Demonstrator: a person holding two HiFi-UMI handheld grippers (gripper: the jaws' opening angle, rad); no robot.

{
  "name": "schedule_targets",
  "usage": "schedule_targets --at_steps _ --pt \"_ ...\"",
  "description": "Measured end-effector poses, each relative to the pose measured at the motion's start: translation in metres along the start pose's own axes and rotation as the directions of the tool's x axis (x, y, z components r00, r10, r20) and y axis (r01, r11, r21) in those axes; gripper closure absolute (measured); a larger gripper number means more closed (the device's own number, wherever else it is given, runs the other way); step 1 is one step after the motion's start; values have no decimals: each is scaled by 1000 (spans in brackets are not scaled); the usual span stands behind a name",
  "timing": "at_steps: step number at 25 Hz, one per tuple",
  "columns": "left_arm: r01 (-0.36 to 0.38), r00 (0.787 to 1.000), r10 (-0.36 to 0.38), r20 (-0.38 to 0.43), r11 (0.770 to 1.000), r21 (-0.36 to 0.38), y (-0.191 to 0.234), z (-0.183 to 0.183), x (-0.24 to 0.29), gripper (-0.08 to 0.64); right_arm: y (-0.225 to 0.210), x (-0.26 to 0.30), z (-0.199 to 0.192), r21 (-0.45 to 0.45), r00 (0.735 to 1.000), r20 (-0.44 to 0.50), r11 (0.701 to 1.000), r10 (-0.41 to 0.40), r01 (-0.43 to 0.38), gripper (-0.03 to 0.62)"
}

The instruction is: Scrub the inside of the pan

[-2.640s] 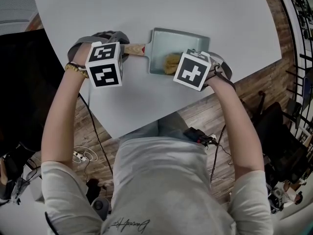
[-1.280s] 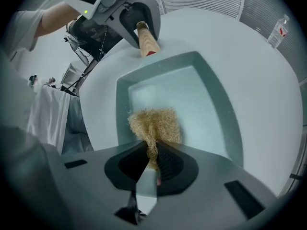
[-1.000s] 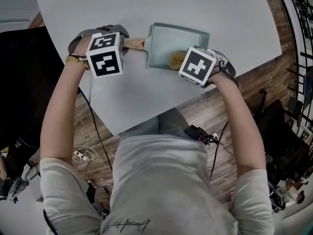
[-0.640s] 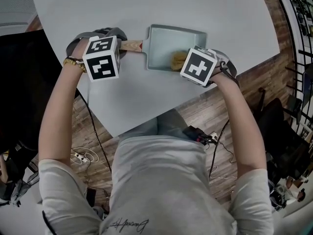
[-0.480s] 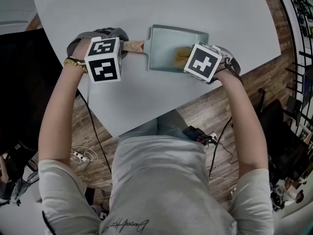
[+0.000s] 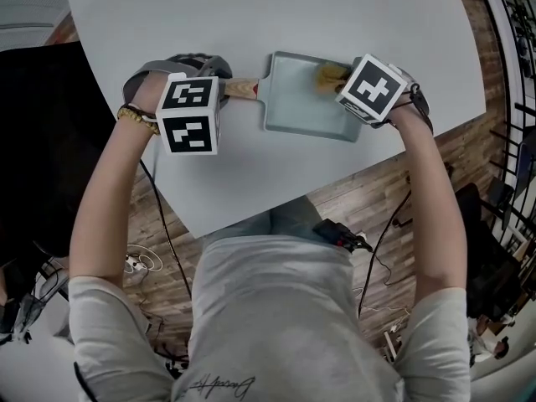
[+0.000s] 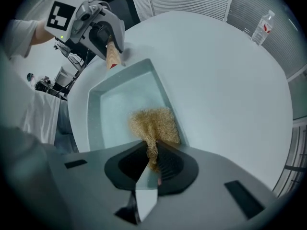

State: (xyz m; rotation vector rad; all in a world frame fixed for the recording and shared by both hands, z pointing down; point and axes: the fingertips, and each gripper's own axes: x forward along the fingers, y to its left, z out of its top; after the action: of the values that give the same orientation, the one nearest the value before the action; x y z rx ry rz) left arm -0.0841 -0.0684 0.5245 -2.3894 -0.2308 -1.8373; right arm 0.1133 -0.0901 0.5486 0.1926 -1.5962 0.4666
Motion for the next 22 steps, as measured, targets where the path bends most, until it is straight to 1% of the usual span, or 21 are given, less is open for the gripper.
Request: schedule_targets --at_steps 2,5,12,16,20,22 --pt "-2 1000 2 2 1000 -14 1 0 0 407 -2 -1 1 3 1000 1 1000 2 -2 537" --pt "-11 1000 11 -14 999 -35 2 3 0 407 0 -2 -2 -11 1000 -10 1000 -11 11 537" --pt "-14 999 12 -37 998 -59 4 0 -1 407 22 2 -10 -23 999 -41 999 26 -27 538" --pt "-17 999 14 -43 997 -73 6 -1 -1 407 32 2 -14 -54 998 -62 998 21 -25 538" --pt "-18 999 14 -51 997 -81 7 -3 0 407 58 8 -22 -60 991 -111 995 73 -80 538" --pt "-18 999 14 -51 996 -84 7 -3 2 407 69 12 -26 -66 988 -133 994 79 -89 538"
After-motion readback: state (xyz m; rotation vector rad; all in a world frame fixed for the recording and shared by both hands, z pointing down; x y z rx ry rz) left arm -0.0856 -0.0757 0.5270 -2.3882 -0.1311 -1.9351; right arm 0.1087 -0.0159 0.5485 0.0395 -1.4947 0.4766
